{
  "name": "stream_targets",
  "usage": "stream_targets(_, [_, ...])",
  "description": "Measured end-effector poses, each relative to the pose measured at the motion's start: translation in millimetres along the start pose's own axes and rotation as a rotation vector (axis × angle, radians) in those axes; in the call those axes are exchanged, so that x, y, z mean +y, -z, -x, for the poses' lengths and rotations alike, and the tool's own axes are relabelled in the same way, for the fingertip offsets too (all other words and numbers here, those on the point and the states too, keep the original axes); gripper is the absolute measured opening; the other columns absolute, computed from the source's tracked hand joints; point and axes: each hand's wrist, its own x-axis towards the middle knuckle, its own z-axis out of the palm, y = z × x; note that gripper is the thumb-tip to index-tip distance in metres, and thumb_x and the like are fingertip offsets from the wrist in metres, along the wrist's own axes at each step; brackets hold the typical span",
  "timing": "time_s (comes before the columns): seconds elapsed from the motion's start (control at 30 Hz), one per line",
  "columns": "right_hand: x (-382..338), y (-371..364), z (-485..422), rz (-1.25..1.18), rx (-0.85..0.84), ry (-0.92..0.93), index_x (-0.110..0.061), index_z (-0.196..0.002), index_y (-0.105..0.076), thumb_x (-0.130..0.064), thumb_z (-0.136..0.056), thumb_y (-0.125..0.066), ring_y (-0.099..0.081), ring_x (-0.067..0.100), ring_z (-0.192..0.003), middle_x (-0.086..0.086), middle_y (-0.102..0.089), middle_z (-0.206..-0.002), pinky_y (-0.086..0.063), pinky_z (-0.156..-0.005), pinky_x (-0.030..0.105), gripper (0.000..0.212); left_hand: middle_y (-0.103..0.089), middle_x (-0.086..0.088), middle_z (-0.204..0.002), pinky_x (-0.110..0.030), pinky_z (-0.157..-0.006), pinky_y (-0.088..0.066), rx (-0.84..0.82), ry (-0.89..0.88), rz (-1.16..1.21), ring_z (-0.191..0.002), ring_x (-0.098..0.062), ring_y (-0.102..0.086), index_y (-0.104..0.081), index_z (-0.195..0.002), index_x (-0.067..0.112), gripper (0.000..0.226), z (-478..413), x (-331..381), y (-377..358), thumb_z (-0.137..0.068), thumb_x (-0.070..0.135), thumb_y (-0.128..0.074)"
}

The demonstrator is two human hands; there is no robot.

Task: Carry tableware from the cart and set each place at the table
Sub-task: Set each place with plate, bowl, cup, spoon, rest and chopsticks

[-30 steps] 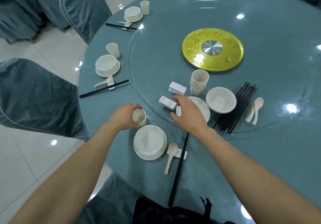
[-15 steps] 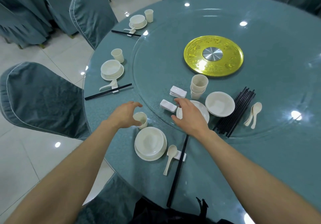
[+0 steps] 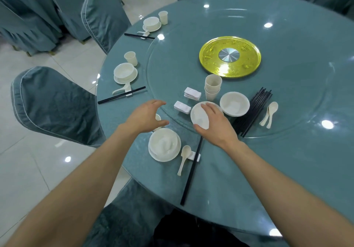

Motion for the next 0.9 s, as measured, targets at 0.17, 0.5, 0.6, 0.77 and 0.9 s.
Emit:
stream_targets(0.17, [4,13,46,0.042,0.028,-0.047,-0.022,-0.161,-0.037,-0.064,-0.089,-0.068,-0.037,0.026,-0.151,0.001,-0.030,-0.170,-0.037,-0.122,0.047,0.089,-0.047,0.002,-0.162,-0.042,-0.120,-0.039,0.044,-0.057,0.031,-0.146,-0.025,-0.046,-0.045,-0.158,0.030,0.082,30,15,-8,-0.089,0.060,-0.077])
stream_targets(0.5, [-6,39,190,0.129,0.120,-0.130,-0.024,-0.163,-0.032,-0.065,-0.091,-0.066,-0.033,0.024,-0.154,0.000,-0.027,-0.171,-0.033,-0.125,0.047,0.090,-0.047,0.001,-0.162,-0.043,-0.117,-0.042,0.049,-0.138,0.066,-0.146,-0.025,-0.047,-0.046,-0.157,0.026,0.082,141,40,-38,-0.089,0.058,-0.077])
stream_targets(0.6, [-9,42,234,0.124,0.128,-0.165,-0.024,-0.164,-0.031,-0.066,-0.090,-0.067,-0.034,0.026,-0.154,0.001,-0.027,-0.171,-0.034,-0.124,0.050,0.092,-0.048,0.001,-0.161,-0.044,-0.116,-0.042,0.056,-0.157,0.035,-0.145,-0.026,-0.047,-0.047,-0.157,0.026,0.081,170,55,-43,-0.089,0.061,-0.075])
stream_targets(0.77, [-6,53,296,0.128,0.163,-0.208,-0.024,-0.164,-0.030,-0.063,-0.091,-0.068,-0.030,0.026,-0.155,0.003,-0.025,-0.171,-0.031,-0.125,0.049,0.091,-0.046,0.000,-0.163,-0.043,-0.121,-0.038,0.038,-0.230,0.019,-0.148,-0.024,-0.045,-0.046,-0.157,0.026,0.081,198,89,-48,-0.090,0.062,-0.074])
stream_targets(0.9, [7,66,334,0.154,0.168,-0.256,-0.026,-0.165,-0.026,-0.066,-0.091,-0.065,-0.026,0.025,-0.157,0.003,-0.023,-0.173,-0.030,-0.125,0.052,0.093,-0.048,0.004,-0.162,-0.043,-0.118,-0.043,0.066,-0.268,0.020,-0.146,-0.022,-0.048,-0.046,-0.157,0.031,0.081,215,120,-52,-0.089,0.067,-0.071])
